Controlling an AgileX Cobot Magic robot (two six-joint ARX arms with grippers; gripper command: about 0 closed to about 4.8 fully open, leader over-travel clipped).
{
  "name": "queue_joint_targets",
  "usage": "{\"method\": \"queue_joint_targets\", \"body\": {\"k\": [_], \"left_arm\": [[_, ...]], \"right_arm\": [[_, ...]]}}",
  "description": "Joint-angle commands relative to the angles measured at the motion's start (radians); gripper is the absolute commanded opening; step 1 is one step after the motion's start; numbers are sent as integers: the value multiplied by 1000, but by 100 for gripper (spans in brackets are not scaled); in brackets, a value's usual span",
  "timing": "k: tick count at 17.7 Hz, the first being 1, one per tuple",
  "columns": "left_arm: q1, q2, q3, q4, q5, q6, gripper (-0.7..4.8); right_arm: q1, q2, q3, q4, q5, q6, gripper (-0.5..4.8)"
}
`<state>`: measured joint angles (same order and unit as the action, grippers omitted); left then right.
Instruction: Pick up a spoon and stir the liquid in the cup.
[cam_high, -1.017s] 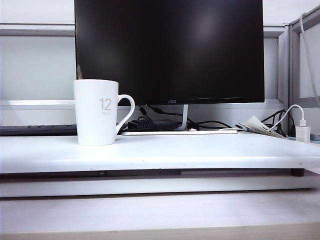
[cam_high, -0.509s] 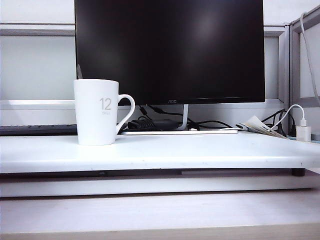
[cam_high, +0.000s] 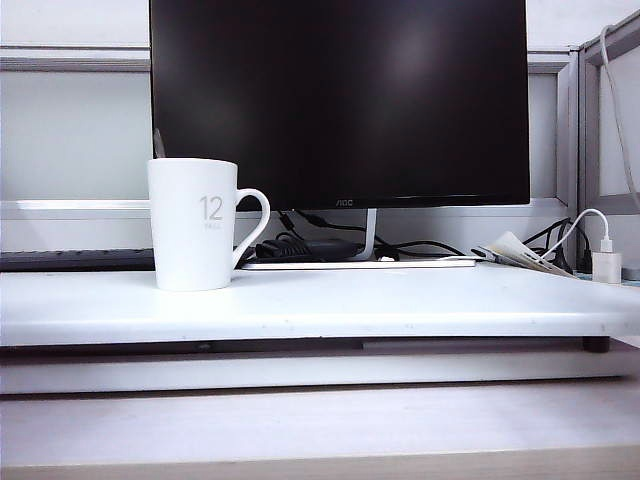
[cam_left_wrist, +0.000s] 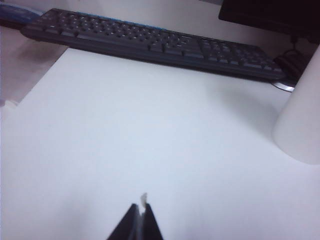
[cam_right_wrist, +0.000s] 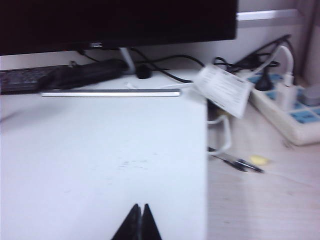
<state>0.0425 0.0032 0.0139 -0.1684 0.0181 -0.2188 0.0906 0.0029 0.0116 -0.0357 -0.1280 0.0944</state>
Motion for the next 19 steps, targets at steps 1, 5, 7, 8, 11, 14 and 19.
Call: {"method": "queue_joint_targets", "body": {"k": [1,5,7,8,11,14,19], "left_arm": [[2,0,-4,54,-8,1,21],[3,0,-4,63,-44,1,21],[3,0,-4,63,-43,2,21],[3,0,-4,63,-33,1,21],[1,0,-4,83,-14,1,21],[2,0,-4,85,-15,1,21],[2,0,-4,77,-14,1,21]], "right_arm": [[0,0,-7,17,217,4,0],[0,0,-7,17,307,4,0],[0,0,-7,17,307,4,0],[0,0,-7,17,306,4,0],[0,0,-7,17,307,4,0],[0,0,-7,16,309,4,0],[0,0,-7,16,309,4,0]]}}
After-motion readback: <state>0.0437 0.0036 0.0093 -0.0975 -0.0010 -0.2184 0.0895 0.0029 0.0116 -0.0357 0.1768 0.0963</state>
